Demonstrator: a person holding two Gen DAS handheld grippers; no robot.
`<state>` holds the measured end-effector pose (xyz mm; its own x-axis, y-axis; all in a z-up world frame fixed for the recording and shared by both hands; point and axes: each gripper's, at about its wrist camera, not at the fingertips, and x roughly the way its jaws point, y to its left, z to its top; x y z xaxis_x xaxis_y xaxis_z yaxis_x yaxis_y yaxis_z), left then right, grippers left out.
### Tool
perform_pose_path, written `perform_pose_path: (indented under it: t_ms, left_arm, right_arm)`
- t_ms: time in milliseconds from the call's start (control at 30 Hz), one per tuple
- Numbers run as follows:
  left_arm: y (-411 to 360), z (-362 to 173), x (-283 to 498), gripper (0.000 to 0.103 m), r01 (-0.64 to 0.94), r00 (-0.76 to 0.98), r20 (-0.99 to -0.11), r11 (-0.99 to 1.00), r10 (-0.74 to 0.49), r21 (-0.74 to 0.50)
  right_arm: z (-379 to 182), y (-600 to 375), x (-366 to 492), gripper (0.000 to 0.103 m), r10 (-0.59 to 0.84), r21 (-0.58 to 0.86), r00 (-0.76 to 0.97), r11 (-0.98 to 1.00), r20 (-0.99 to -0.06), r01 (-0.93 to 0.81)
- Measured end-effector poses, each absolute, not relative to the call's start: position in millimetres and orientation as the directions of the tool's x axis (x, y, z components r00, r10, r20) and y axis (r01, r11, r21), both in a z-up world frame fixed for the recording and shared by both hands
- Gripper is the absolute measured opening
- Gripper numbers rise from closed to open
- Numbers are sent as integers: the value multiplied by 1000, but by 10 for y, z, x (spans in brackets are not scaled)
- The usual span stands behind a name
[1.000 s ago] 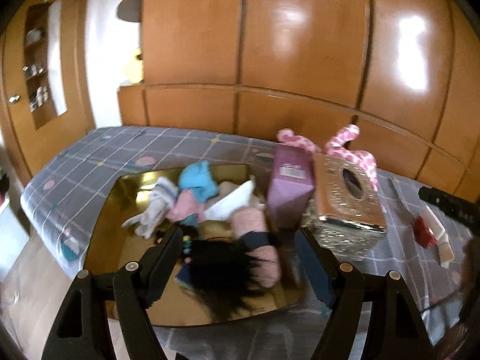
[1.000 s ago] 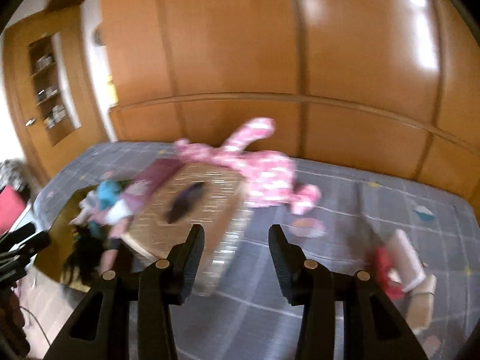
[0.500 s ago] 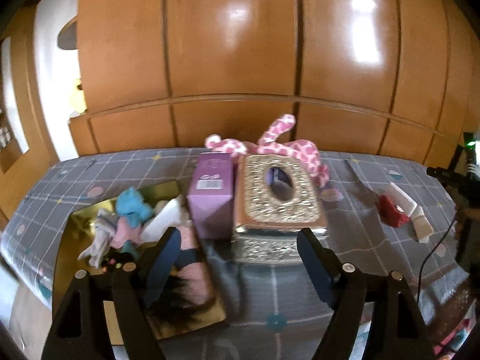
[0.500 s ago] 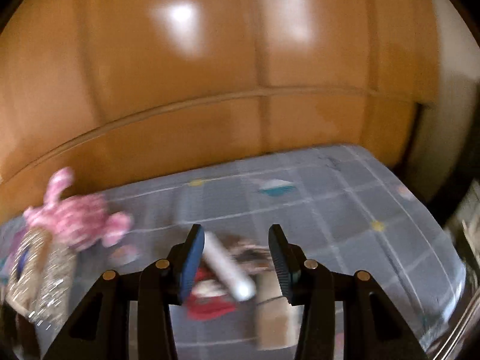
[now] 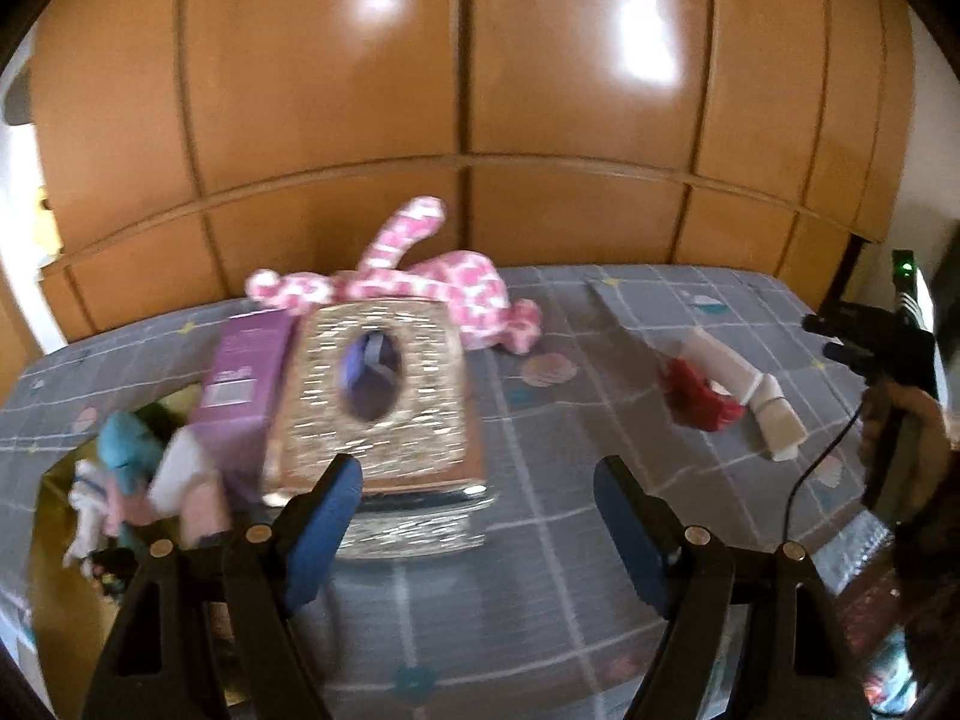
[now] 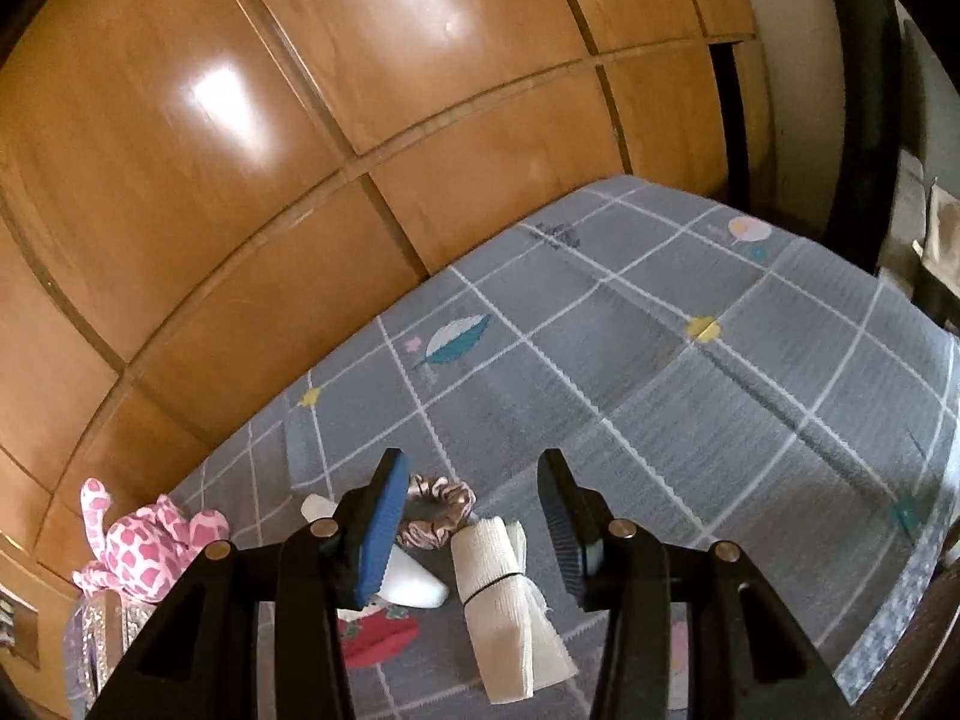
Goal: Organize soft objects
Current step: 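Move both grippers back toward the red sock and white roll, then grasp the red fuzzy sock with the left gripper while the right gripper approaches the white roll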
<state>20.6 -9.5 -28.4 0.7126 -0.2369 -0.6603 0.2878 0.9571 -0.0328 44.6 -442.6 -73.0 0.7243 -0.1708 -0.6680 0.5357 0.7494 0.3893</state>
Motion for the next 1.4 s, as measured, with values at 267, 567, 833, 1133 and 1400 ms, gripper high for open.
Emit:
perform_pose_path:
  t_ms: [267,567,833,1133,1400]
  left_arm:
    - [-675,-486,407,80,388,634,-713,921,-300,-43]
    - [-1260,-718,700,70,479,525,-753,869,-398,-125]
    - [-1768,-862,1045,70,503,448,-769,840,-455,-203]
    - [-2236,-1085,1238,70,515,383,-801,826,-460,-228]
    - [-2486,-1203,1341,70,508,342,-814,821,-470,-261]
  right_arm:
    - [-822,-4509,432,45,-122,431,713,722,-691,542]
    - [-797,-4453,472,45,-114,419,722,749,-682,514]
    - [-812,-4447,503,45,-87,430,730,759,-678,490]
    - [-838,-4457,526,45,-61,451,732,753,-679,480]
    - [-859,-4463,530,45,-39,470,732,744,-680,476]
